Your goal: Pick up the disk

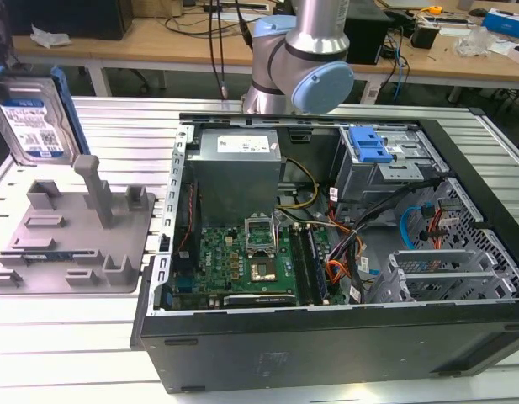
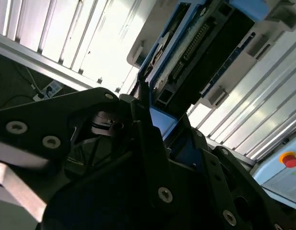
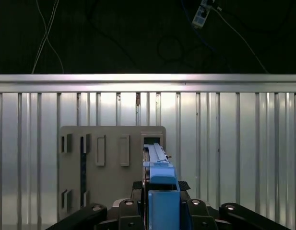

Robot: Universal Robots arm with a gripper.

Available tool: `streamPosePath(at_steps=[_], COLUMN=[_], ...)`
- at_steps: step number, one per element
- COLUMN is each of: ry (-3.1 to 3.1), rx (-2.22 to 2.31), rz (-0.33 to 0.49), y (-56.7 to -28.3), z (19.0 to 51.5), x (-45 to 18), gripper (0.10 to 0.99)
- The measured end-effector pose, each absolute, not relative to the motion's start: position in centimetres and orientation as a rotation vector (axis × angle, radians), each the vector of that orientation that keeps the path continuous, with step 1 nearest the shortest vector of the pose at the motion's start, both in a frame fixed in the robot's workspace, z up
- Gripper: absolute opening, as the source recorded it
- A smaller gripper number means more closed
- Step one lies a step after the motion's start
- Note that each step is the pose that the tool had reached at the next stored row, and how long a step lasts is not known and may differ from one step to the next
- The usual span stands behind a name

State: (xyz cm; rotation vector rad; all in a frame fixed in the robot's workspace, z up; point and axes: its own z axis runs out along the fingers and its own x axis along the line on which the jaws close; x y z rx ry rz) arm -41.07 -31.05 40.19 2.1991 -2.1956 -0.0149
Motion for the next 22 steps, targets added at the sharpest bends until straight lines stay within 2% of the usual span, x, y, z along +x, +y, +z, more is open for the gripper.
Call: streamPosePath(at_steps=[7,12,22], ry=[-2.195,-2.195,-2.196], rx=[2.199,2.199,2.2], rz=[-0.015,-0.015,-0.017], y=[-31.1,-31.2,-31.2], z=[46.5,49.6,50.0], x=[-41.1,-41.1,-41.1], gripper=[0.365,0.365,0.365])
